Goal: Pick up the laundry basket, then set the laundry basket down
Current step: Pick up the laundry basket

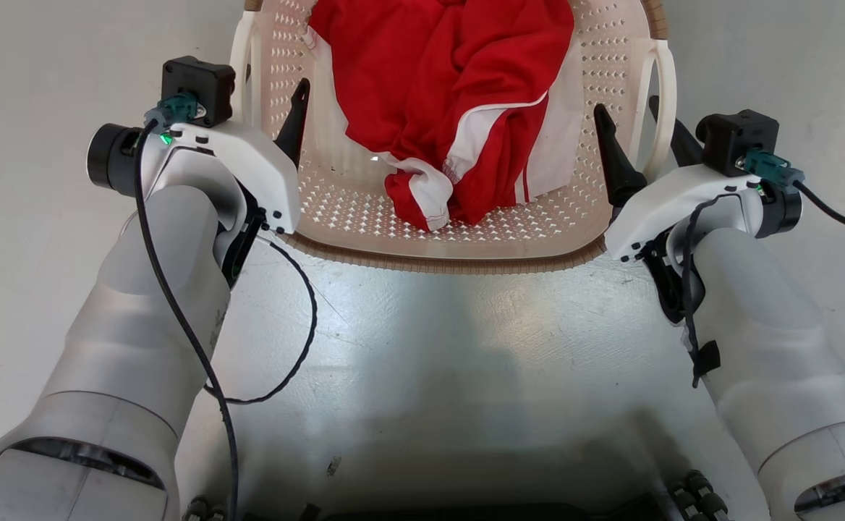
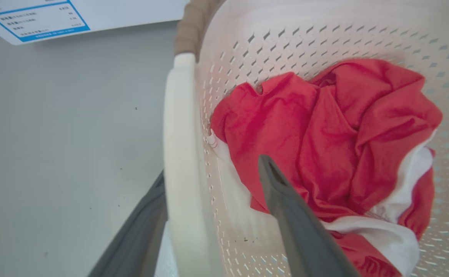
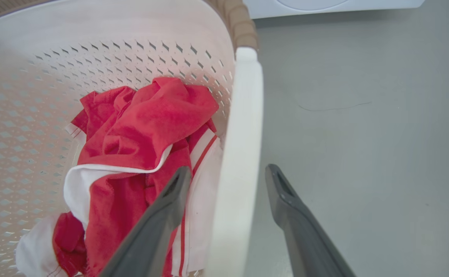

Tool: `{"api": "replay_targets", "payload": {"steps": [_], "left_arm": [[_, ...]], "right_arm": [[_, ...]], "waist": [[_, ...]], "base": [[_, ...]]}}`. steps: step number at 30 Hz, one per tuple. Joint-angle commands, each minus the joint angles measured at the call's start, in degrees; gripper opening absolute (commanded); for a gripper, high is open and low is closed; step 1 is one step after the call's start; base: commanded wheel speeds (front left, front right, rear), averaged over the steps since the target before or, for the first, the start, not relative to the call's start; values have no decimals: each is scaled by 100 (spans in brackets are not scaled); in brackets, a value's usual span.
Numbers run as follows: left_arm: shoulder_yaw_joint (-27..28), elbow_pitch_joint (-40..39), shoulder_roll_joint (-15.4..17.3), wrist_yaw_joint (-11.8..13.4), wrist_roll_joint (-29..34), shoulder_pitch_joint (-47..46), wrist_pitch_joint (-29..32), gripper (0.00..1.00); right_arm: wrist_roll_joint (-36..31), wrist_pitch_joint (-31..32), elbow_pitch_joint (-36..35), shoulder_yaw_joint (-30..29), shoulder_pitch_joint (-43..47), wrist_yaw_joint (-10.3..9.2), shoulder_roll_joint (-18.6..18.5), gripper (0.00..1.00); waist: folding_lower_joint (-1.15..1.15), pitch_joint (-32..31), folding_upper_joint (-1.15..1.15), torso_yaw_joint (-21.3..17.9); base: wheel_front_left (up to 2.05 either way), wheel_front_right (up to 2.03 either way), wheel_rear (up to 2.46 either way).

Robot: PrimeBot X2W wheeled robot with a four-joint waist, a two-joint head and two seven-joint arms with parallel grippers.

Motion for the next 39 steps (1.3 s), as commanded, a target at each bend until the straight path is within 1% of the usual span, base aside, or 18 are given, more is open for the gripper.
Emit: {"api": "replay_targets", "payload": {"steps": [1,2,6,20,26,30,34,37,39], "left_arm": [[69,-29,184,-34,-31,-8,-29,49],[44,-22,167,-34,-54,-4,-29,0],[-65,16,159,-34,-125,-16,-29,0],[-229,195,124,-34,-370,69,-29,0],[-335,345,59,-34,-479,237,-29,0],[-426,469,31,-34,-543,413,-29,0],[-513,582,4,-34,-622,636,-6,0],[-568,642,-6,-34,-686,850,36,0],[-593,658,-5,-34,-701,925,57,0]], "right_arm": [[53,-61,-39,113,181,35,106,43],[80,-61,-26,161,185,35,106,0],[162,-61,58,299,169,35,106,0],[-23,-61,335,271,59,35,106,0],[56,-61,617,434,55,35,106,0],[224,-32,843,654,100,35,106,0],[453,149,988,958,205,35,106,0],[668,359,985,1254,359,35,106,0],[753,427,969,1344,417,35,106,0]], "waist": [[0,-2,0,3],[0,-6,0,7],[0,-21,0,13],[0,-174,0,47],[0,-435,0,45],[0,-711,0,14],[0,-1077,0,-27],[0,-1401,0,-78],[0,-1512,0,-96]], "base": [[0,0,0],[0,0,0],[0,0,0],[0,0,0],[0,0,0],[0,0,0],[0,0,0],[0,0,0],[0,0,0]]}}
